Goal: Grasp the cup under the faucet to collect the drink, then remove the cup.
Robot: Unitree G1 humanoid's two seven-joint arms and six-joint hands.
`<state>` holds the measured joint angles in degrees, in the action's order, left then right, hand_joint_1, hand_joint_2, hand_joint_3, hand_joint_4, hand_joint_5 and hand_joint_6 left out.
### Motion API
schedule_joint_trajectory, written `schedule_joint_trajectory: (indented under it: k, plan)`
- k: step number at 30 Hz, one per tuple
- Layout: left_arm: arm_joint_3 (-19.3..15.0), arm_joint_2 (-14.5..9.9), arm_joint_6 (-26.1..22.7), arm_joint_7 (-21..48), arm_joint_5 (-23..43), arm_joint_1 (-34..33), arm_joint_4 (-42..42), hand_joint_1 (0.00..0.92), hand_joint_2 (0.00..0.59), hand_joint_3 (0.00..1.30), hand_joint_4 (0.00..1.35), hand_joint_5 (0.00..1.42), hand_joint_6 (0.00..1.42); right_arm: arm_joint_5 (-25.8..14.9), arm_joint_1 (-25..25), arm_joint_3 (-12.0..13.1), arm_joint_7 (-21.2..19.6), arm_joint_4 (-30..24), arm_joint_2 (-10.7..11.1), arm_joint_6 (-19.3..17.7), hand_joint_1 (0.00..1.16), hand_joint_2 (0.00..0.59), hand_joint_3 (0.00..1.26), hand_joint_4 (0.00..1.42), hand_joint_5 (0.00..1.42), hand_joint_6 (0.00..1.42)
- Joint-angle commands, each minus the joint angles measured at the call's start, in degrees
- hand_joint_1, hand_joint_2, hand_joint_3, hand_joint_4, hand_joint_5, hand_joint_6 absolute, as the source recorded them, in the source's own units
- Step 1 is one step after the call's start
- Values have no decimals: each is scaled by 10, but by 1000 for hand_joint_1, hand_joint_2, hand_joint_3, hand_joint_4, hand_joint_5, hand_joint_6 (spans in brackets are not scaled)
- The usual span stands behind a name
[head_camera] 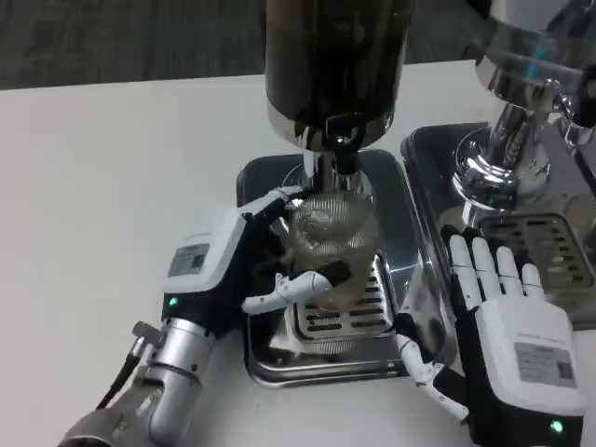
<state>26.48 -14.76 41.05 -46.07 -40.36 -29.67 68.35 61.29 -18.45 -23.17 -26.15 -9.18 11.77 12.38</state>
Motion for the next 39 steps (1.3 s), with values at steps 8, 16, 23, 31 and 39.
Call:
schedule_joint_trajectory:
  k: [8,16,23,31,39]
  plan:
    - [-40,-36,37,21,46,34,-52,0,0,211,317,568,497,-29,5,12,7,5,8,-15,257,406,13,0,0,0]
    - [-75,-57,51,43,75,73,-98,0,0,185,237,488,391,-37,6,18,10,7,10,-22,261,406,10,0,0,0]
    - [-139,-89,81,69,117,156,-242,0,0,162,164,394,316,-44,0,25,10,-8,5,-24,263,406,5,0,0,0]
    - [-163,-125,144,301,262,178,-352,0,0,58,24,250,242,-54,7,30,13,1,7,-29,265,406,4,0,0,0]
    - [-170,-125,148,456,326,165,-433,0,17,0,0,103,111,-45,14,22,10,8,7,-25,265,406,4,0,0,0]
